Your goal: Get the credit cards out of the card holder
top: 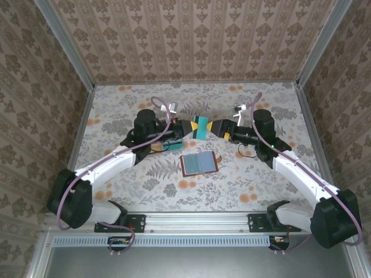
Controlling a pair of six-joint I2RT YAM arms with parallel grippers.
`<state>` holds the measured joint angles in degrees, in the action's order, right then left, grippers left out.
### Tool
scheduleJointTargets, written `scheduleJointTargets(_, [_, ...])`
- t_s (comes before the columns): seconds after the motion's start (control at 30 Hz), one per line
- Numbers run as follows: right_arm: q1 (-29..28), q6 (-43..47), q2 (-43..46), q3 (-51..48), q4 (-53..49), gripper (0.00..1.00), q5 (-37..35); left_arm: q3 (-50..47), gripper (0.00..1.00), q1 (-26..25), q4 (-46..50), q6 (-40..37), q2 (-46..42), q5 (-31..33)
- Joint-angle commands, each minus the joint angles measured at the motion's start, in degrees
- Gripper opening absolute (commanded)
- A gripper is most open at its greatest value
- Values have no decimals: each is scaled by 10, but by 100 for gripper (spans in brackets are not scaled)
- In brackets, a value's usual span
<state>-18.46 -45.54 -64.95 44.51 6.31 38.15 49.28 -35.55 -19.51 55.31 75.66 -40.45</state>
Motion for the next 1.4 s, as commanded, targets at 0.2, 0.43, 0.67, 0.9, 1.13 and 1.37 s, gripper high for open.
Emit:
scheduleJointTargets(0.2, [2, 72, 73, -9, -99, 100, -71, 118, 0, 1, 456, -421, -56, 189])
scheduleJointTargets(0.43, [-4, 95, 116, -31, -104, 100, -109, 105, 0, -21, 474, -682, -58, 274])
scheduleJointTargets(0.67, [-4, 122, 147, -42, -123, 100, -138, 122, 0, -30, 495, -848, -13, 329])
scheduleJointTargets(0.9, [-4, 132, 146, -41, -131, 100, -153, 124, 0, -53, 484, -979, 54, 424])
scheduleJointTargets(1.13, [-4, 140, 144, -37, -143, 100, -165, 123, 0, -53, 459, -1019, 104, 433])
scheduleJointTargets(1.37, [-4, 145, 142, -36, -151, 100, -173, 118, 0, -51, 444, -1021, 138, 440])
